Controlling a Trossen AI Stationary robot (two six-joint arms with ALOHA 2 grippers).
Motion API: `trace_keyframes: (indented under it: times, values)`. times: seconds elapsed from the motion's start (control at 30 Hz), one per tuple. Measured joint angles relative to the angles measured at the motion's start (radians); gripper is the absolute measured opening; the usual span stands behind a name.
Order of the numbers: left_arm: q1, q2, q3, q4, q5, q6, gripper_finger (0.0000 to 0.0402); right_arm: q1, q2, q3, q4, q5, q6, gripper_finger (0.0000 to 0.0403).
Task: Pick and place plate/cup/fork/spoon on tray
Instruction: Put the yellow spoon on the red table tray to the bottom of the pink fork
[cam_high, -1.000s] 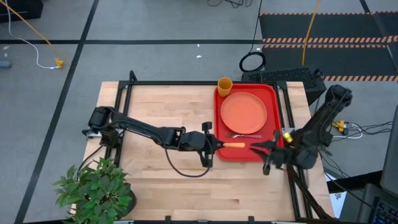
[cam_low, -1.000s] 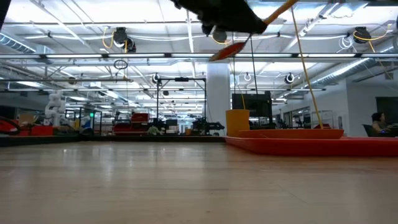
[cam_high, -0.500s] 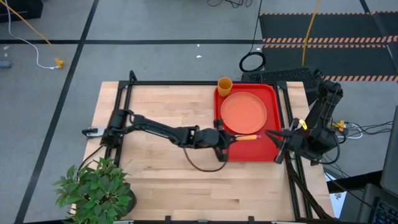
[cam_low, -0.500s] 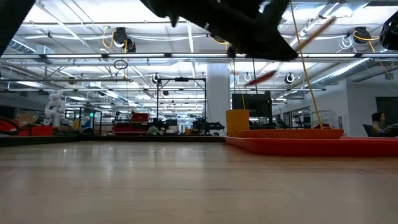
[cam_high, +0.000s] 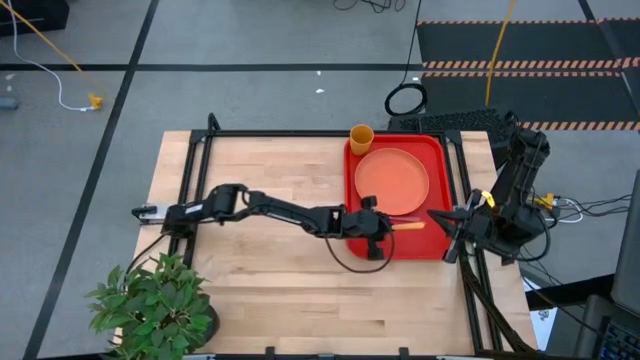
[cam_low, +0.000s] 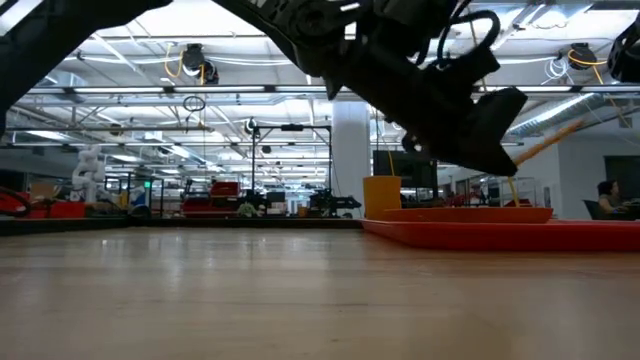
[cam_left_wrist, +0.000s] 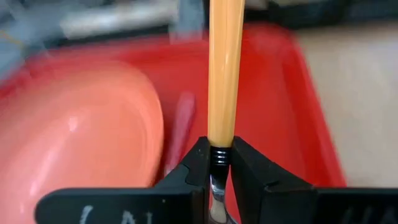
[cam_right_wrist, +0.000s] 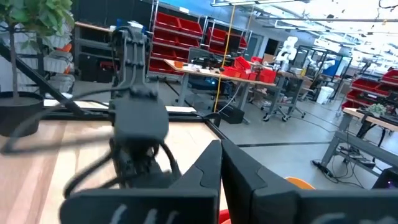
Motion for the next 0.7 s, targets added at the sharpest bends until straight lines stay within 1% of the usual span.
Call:
trace_keyframes:
  times: [0.03, 0.1, 0.17, 0.27, 0.47, 0.57, 0.7]
  values:
    - [0.004, 0.003, 0.000, -0.022, 0.011, -0.002, 0.0042, 0.000, 0.000, 0.000, 0.000, 0.000, 0.001, 0.0001]
    - [0.014, 0.028, 0.006, 0.006, 0.033, -0.003, 0.0042, 0.000, 0.002, 0.000, -0.001, 0.000, 0.000, 0.0001]
    - [0.021, 0.031, 0.001, -0.030, 0.048, -0.004, 0.0042, 0.000, 0.004, 0.000, -0.001, 0.000, -0.001, 0.0001]
    - [0.030, 0.056, 0.003, -0.007, 0.066, -0.005, 0.0042, 0.000, 0.006, 0.000, -0.003, 0.000, -0.001, 0.0001]
    - [0.032, 0.072, 0.003, 0.013, 0.088, -0.001, 0.0042, 0.000, 0.011, 0.000, -0.001, 0.000, 0.006, 0.0000]
    - [0.032, 0.075, 0.002, 0.020, 0.119, -0.002, 0.0042, 0.000, 0.012, 0.000, -0.001, 0.000, 0.011, 0.0000]
    - [0.032, 0.073, 0.002, 0.028, 0.119, -0.003, 0.0042, 0.000, 0.013, 0.000, -0.002, 0.000, 0.012, 0.0000]
